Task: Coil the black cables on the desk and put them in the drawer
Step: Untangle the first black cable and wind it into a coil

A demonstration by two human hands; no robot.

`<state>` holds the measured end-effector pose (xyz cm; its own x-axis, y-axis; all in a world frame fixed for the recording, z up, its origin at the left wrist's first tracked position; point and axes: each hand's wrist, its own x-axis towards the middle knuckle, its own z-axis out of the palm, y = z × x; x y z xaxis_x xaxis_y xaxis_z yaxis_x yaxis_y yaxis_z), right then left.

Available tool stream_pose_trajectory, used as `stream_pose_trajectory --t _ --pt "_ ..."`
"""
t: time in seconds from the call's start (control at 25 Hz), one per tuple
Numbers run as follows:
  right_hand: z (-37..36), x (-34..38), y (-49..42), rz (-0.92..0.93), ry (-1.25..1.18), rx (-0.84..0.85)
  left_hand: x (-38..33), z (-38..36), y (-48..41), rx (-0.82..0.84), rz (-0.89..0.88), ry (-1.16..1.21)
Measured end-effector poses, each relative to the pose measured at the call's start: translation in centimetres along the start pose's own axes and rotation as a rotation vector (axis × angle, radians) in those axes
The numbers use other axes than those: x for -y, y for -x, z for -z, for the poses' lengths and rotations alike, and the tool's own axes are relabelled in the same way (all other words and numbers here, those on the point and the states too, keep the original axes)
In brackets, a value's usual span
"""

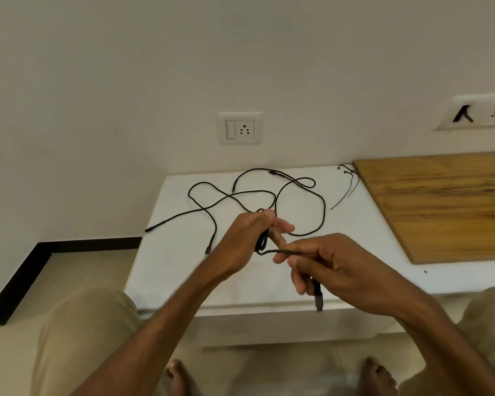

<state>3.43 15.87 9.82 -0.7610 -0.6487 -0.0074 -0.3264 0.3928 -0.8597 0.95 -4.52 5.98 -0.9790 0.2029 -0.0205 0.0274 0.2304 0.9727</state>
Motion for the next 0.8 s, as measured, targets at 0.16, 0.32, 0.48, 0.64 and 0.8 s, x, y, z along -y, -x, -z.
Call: stream_pose_trajectory --t 0.16,0.32,0.48,0.64,0.8 --pt "0.0 -1.0 -0.5 0.067 0.038 -0.231 -0.6 -1.1 0.8 0.123 -0.03 -0.032" --pt "0.3 -1.6 -0.9 0.117 -0.054 -0.401 -0.4 -1.5 1.0 0.217 -0.028 0.084" --pt "0.2 -2.3 -1.3 0.109 0.051 -0.531 -0.7 -2.0 1.2 0.302 0.017 0.219" --pt "-0.2 -3.5 -1.9 0.058 0.063 -0.578 -1.2 -1.7 1.4 0.394 0.065 0.412" --pt "-1.7 -3.6 -2.3 -0.005 -0.234 -0.523 -2.0 -1.8 1.8 0.448 0.123 0.651"
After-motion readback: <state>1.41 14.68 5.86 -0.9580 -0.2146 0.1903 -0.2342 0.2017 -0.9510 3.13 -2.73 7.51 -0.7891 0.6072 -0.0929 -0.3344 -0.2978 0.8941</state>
